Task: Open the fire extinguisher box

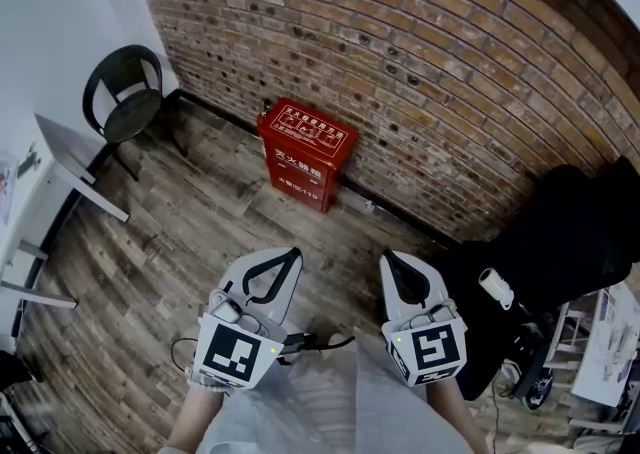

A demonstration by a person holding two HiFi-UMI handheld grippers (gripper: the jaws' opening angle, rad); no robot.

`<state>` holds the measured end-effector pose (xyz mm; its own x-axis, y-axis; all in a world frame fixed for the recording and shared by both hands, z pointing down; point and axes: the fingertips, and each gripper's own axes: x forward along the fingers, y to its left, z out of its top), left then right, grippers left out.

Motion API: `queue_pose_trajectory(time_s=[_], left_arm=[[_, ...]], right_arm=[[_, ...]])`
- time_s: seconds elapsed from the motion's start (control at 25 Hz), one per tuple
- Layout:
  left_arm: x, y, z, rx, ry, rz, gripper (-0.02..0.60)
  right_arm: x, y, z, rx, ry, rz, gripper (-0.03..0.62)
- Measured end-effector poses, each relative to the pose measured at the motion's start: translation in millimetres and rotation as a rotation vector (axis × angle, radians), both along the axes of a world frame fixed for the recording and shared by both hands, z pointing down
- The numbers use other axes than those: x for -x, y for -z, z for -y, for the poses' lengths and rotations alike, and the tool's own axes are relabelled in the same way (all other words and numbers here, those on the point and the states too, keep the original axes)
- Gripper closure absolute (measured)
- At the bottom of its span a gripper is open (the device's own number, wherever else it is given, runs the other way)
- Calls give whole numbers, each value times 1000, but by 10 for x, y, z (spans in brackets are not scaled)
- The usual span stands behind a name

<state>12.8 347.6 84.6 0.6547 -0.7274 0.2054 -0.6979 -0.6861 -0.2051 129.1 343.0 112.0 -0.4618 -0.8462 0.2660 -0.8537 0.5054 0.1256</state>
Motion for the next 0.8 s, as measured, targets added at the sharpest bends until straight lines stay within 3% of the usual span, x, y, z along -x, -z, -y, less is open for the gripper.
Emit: queue_pose_trajectory(time_s=[0.8], left_arm=[[353, 11, -118, -32, 17, -22, 581]], right_arm=[[328, 53, -173, -32, 8, -27, 588]])
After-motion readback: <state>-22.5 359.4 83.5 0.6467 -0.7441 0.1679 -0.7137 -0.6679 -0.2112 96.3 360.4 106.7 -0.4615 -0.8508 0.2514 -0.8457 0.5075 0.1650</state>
